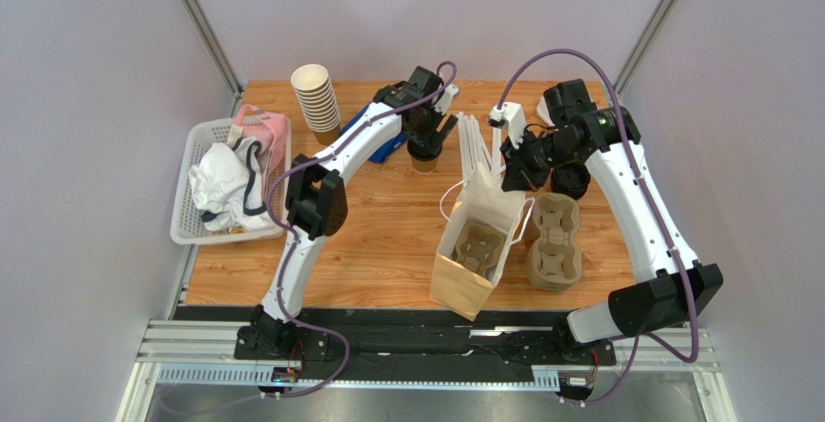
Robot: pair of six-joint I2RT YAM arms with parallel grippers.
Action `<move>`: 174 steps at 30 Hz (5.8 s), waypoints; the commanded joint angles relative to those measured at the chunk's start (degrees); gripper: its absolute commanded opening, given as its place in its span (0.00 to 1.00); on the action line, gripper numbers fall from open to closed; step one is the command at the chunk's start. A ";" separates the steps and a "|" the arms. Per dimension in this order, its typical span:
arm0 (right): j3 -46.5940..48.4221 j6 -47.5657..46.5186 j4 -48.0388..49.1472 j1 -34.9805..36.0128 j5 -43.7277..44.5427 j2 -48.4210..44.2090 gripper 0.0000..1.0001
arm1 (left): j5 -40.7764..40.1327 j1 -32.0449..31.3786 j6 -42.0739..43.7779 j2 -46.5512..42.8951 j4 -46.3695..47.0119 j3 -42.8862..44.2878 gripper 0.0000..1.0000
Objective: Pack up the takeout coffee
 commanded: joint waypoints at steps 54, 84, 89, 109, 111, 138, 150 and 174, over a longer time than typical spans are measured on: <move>7.78 -1.67 -12.73 2.86 -1.70 4.36 0.00 | 7.88 -0.87 24.10 -49.34 1.84 -67.77 0.68; 5.15 0.26 -8.87 3.03 -4.08 0.32 0.00 | 11.39 0.61 19.97 -60.75 -7.65 -54.69 0.33; 3.21 2.37 -6.40 3.04 -4.16 -1.71 0.01 | 14.90 1.85 18.83 -63.56 -11.17 -42.21 0.32; 3.56 11.95 -1.83 3.04 -4.16 0.84 0.00 | 15.97 -19.58 21.11 -50.13 -18.29 3.96 0.32; 3.74 12.04 -1.92 3.04 -4.51 0.93 0.00 | 14.04 -22.66 23.12 -49.07 -19.00 2.39 0.32; 6.73 11.24 -3.06 8.13 -5.66 3.21 0.00 | 8.50 -33.75 44.40 -39.84 -24.01 -4.74 0.31; 2.16 15.02 -1.57 7.43 -8.55 -0.29 0.00 | 7.18 -33.83 40.45 -37.38 -22.34 -16.16 0.30; 26.58 -3.60 -7.55 7.60 -6.54 12.61 0.91 | 17.46 -34.27 51.79 -44.32 -22.96 -25.22 0.29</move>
